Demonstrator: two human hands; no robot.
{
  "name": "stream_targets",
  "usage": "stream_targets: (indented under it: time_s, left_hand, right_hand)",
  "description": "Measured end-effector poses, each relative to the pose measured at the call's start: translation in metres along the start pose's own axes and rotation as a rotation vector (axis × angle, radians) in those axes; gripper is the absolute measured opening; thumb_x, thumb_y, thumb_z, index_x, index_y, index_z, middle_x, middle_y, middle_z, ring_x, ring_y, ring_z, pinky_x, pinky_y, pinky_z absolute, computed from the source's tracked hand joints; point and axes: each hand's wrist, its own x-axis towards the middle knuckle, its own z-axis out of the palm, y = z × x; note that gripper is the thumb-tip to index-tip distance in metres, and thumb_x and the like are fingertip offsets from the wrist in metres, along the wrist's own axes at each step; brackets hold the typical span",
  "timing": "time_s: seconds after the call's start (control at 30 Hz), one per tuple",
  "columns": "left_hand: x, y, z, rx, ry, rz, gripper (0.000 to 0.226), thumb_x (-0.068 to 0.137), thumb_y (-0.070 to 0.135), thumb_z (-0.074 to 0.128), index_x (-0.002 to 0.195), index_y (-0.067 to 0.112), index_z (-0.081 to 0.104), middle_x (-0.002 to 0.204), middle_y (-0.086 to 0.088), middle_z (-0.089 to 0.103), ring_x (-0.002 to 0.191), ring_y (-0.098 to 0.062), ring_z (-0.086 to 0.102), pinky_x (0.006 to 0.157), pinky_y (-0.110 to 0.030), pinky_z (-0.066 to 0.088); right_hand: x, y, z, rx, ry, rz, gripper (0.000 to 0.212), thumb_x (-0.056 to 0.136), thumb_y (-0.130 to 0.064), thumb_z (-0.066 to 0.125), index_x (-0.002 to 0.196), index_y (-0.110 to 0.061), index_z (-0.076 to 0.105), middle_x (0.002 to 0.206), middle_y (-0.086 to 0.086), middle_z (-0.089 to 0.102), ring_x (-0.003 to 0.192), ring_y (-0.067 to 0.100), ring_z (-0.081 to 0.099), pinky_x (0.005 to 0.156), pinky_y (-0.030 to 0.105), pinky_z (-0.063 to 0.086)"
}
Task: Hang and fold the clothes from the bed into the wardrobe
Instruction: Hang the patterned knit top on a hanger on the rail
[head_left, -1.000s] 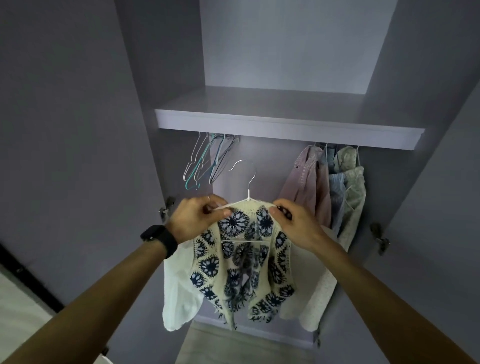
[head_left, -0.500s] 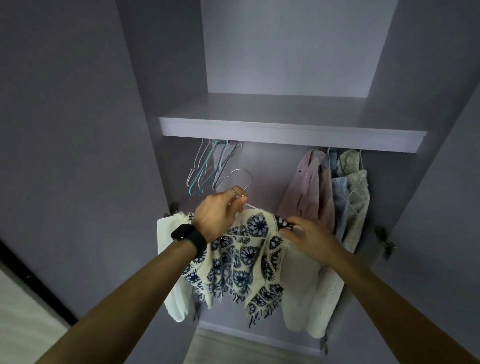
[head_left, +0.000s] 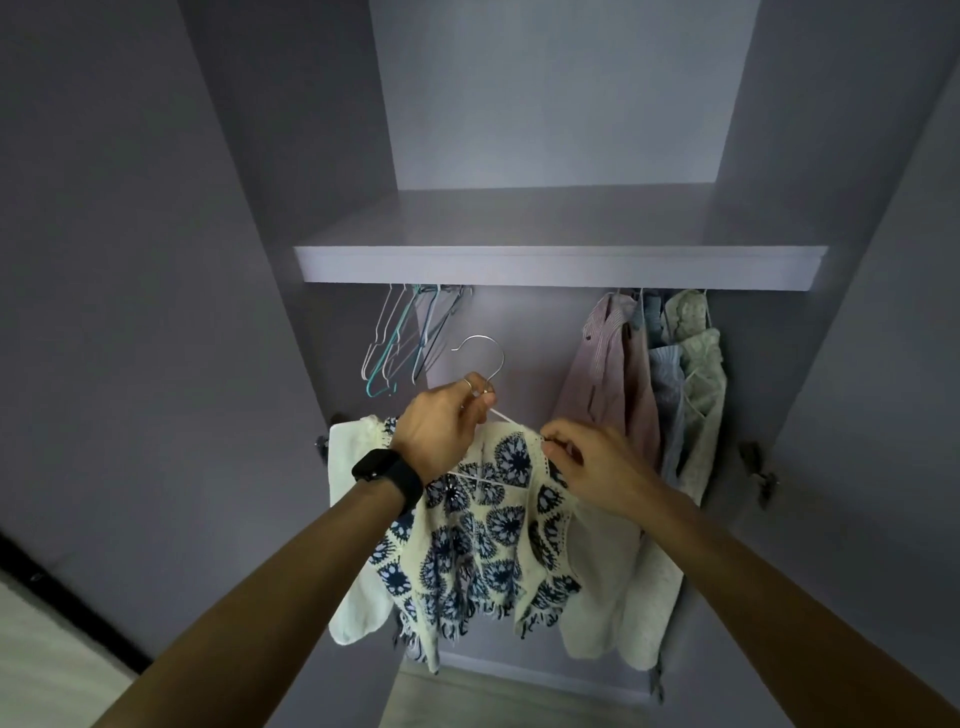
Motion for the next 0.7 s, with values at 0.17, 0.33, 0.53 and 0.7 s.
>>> stream_targets:
  time_s: [0.17, 0.33, 0.53, 0.7]
  left_hand:
    - [0.015, -0.004, 0.017, 0.043, -0.094, -0.108, 0.022, 0.104, 0.038, 0.045, 0.110, 0.024, 0.062, 0.096, 0.001, 0.075, 0.090, -0.026, 0.070, 0.077, -0.041, 0.057]
    - [0.026, -0.023, 0.033, 0.109, -0.212, -0.068, 0.038, 0.101, 0.039, 0.051, 0.139, 0.030, 0.051, 0.125, -0.003, 0.067, 0.113, -0.023, 0.062, 0.094, -0.040, 0.054]
    - [0.041, -0.059, 0.045, 0.271, -0.220, 0.057, 0.045, 0.099, 0.038, 0.052, 0.142, 0.030, 0.048, 0.143, -0.002, 0.051, 0.133, -0.025, 0.042, 0.107, -0.041, 0.037]
    - [0.085, -0.079, 0.028, 0.395, 0.004, 0.228, 0.063, 0.097, 0.035, 0.051, 0.155, 0.026, 0.030, 0.165, -0.011, 0.015, 0.152, -0.033, 0.010, 0.120, -0.054, 0.010]
  right_hand:
    - [0.002, 0.009, 0.005, -0.068, -0.080, 0.060, 0.011, 0.102, -0.022, 0.054, 0.099, -0.015, 0.060, 0.079, -0.009, 0.057, 0.068, 0.014, 0.055, 0.063, 0.030, 0.040]
    - [-0.006, 0.014, 0.011, -0.135, -0.069, 0.165, 0.016, 0.105, -0.024, 0.046, 0.096, -0.015, 0.055, 0.084, -0.003, 0.056, 0.072, 0.017, 0.054, 0.061, 0.027, 0.038]
    - [-0.006, 0.018, 0.026, -0.188, -0.044, 0.358, 0.024, 0.107, -0.023, 0.038, 0.106, -0.013, 0.059, 0.090, 0.002, 0.061, 0.076, 0.023, 0.058, 0.072, 0.037, 0.048]
    - [0.026, 0.023, 0.035, -0.261, 0.012, 0.514, 0.022, 0.105, -0.023, 0.040, 0.110, -0.013, 0.058, 0.095, 0.006, 0.066, 0.082, 0.026, 0.062, 0.070, 0.034, 0.045]
